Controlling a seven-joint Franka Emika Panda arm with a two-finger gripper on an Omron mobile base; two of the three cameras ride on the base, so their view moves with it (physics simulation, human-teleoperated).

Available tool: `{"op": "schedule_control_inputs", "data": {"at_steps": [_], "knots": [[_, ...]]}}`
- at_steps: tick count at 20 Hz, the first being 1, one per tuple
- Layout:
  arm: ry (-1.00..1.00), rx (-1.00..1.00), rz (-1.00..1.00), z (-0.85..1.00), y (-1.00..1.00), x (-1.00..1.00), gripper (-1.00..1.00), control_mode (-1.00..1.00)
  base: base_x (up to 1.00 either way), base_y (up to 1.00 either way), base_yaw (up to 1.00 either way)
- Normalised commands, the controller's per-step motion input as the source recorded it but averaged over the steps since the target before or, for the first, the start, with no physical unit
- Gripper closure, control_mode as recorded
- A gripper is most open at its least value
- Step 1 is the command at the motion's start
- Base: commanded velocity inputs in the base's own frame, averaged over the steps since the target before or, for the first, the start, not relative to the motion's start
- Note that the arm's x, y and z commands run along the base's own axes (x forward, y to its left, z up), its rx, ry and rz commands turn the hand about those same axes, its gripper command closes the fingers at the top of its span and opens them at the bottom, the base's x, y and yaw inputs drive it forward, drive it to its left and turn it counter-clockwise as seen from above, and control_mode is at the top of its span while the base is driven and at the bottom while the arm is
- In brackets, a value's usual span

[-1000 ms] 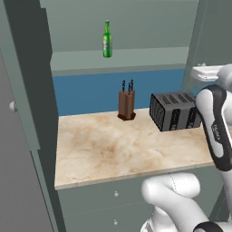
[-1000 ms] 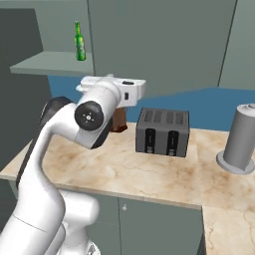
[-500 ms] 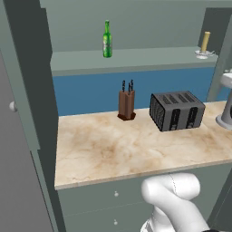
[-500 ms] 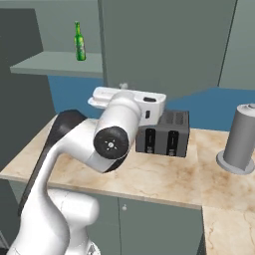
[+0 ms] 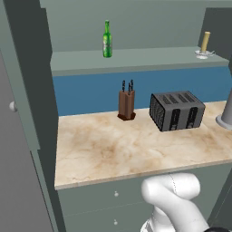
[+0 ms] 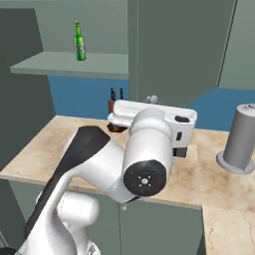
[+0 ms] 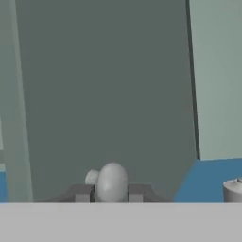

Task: Get the candle and the beer from the cabinet and move them to the dining counter.

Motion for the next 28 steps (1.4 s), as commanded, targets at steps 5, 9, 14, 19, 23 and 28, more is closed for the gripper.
{"op": "schedule_control_inputs", "data": {"at_steps": [5,9,14,19,23,28], "knots": [[0.00,0.03,0.02,0.00,-0.81,-0.54,1.00,-1.00,0.00,0.00,0.00],[0.00,0.02,0.02,0.00,-0.72,-0.44,1.00,-1.00,0.00,0.00,0.00],[0.00,0.00,0.01,0.00,-0.49,-0.22,1.00,-1.00,0.00,0.00,0.00],[0.00,0.00,0.00,0.00,-0.14,-0.04,1.00,-1.00,0.00,0.00,0.00],[0.00,0.00,0.00,0.00,0.17,-0.43,1.00,-1.00,0.00,0.00,0.00],[0.00,-0.05,-0.01,-0.02,0.87,-0.87,1.00,-1.00,0.00,0.00,0.00]]}}
